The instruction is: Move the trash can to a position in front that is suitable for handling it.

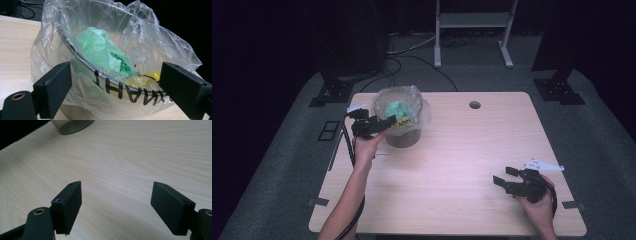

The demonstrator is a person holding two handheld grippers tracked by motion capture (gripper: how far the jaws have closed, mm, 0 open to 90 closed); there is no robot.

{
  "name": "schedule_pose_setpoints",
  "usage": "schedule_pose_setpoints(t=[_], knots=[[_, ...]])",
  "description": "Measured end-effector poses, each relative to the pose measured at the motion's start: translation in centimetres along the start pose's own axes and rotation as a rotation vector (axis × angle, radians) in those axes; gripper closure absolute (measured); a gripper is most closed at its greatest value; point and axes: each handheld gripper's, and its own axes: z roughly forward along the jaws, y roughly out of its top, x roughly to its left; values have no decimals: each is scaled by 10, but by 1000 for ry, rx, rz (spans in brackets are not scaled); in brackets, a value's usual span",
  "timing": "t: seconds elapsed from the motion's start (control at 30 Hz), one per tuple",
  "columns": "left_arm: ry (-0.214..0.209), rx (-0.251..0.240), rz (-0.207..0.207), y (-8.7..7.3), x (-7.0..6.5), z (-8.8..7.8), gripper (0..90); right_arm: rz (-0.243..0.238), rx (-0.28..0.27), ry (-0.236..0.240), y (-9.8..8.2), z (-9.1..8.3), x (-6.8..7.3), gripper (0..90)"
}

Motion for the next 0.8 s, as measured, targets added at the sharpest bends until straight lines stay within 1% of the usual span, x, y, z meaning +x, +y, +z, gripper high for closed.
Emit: schedule_pose_setpoints(t=[0.07,0.2,0.4,0.5,0.6,0.63,0.73,0.8], knots=[[-5,-4,-2,-5,-6,-4,103,4,-2,-2,0,-1,-1,241],[-14,-5,10,-14,-16,-11,103,12,-2,1,-1,-1,-3,241],[-29,-8,19,-25,-29,-20,103,13,-3,0,-1,-3,-3,241],[-42,-13,24,-32,-34,-24,103,17,-7,3,-1,-4,-5,241],[-52,-23,22,-38,-39,-29,103,19,-5,3,-2,-4,-5,241],[-56,-24,15,-40,-40,-30,103,18,-5,2,-2,-4,-5,241],[-68,-30,10,-45,-44,-35,103,16,-7,1,-2,-5,-5,241],[-73,-32,15,-49,-46,-38,103,16,-7,1,-2,-5,-5,241]])
